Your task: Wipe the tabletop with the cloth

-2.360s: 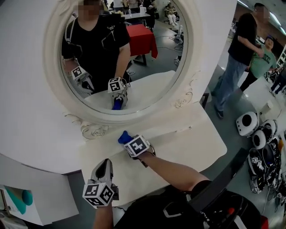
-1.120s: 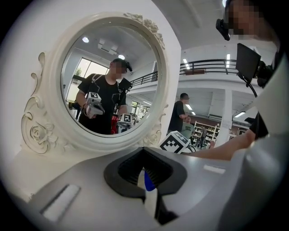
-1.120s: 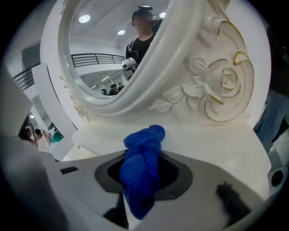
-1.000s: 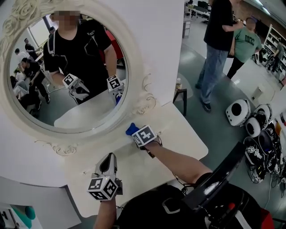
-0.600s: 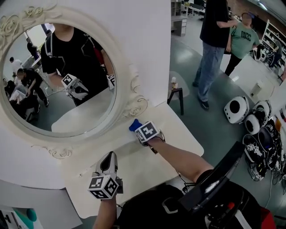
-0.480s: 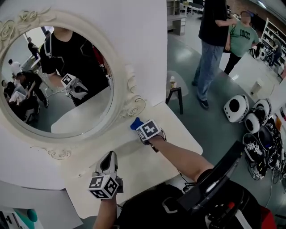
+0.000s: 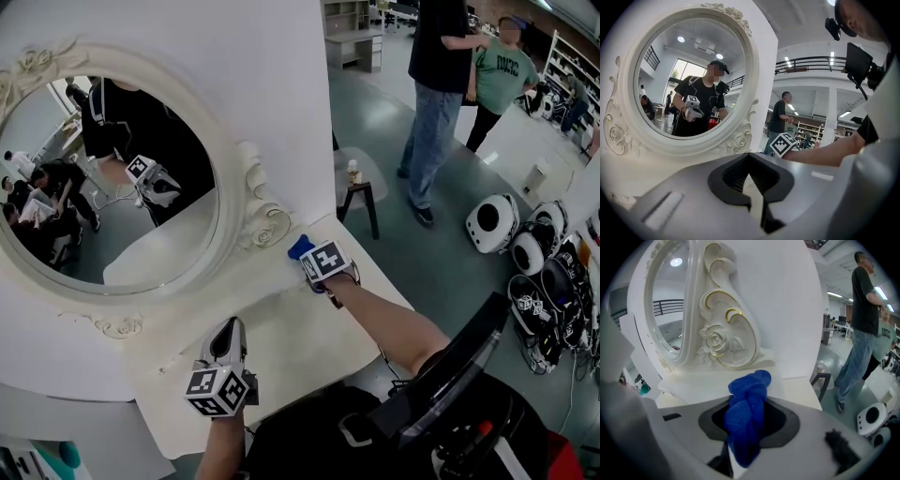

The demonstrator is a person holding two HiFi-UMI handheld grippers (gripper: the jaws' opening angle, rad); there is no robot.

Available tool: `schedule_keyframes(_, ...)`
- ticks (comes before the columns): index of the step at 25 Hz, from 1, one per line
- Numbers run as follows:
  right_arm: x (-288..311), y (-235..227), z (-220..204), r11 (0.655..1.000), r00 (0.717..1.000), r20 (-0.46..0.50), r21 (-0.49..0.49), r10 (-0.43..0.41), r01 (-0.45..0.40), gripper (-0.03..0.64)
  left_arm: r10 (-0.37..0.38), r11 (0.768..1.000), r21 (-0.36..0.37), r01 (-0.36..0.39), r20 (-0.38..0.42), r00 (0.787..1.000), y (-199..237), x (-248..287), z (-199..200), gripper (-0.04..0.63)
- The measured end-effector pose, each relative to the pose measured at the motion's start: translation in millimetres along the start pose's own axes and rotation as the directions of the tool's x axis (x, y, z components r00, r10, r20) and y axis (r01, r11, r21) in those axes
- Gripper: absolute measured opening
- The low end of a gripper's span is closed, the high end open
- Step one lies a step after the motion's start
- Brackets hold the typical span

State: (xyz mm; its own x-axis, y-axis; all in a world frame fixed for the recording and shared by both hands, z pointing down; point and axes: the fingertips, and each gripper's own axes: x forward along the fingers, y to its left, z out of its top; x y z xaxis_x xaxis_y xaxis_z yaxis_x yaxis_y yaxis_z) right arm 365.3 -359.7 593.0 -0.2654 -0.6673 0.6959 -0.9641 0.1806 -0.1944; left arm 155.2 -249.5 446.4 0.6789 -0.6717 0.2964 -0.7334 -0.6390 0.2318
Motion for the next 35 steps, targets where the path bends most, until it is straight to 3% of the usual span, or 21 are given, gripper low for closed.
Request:
schedule_keyframes(4,-5,-16,-1,1.0,1.0,0.006,0.026,-0.017,0.016,0.13,0.003,1.0,0.003,-0.003,-0.001,1.0,-2,-2,0,0.008)
schedule_keyframes(8,-12,-28,-1,0.992,0.999,0.04,0.127,-0.011,0.006,0.13,-0.005,1.0,0.001,0.005,0.024,1.0,-4,-9,3,0.008)
schedule_keyframes(16,-19,-59,-4,0.987,0.993,0.029,0.118,-0.113,0.108,0.13,0.051,0.999,-0.007,-0.051,0.036,0.998,18,-29,7,0.008)
schedule_keyframes(19,-32,-53,4,0.987,0.99,0.072,0.108,-0.124,0.116,0.13,0.079,0.997,-0.009,-0.079,0.056,0.995,34,-44,10,0.008)
schedule_keyframes(23,-52,-8,19,0.993,0.984,0.139,0.054,-0.115,0.108,0.13,0.103,0.994,-0.031,-0.1,0.086,0.991,62,-74,11,0.008)
schedule_keyframes(35,-62,223,63,0.991,0.961,0.254,-0.099,0.109,-0.086,0.131,0.191,0.981,-0.068,-0.183,0.146,0.971,161,-203,4,0.008)
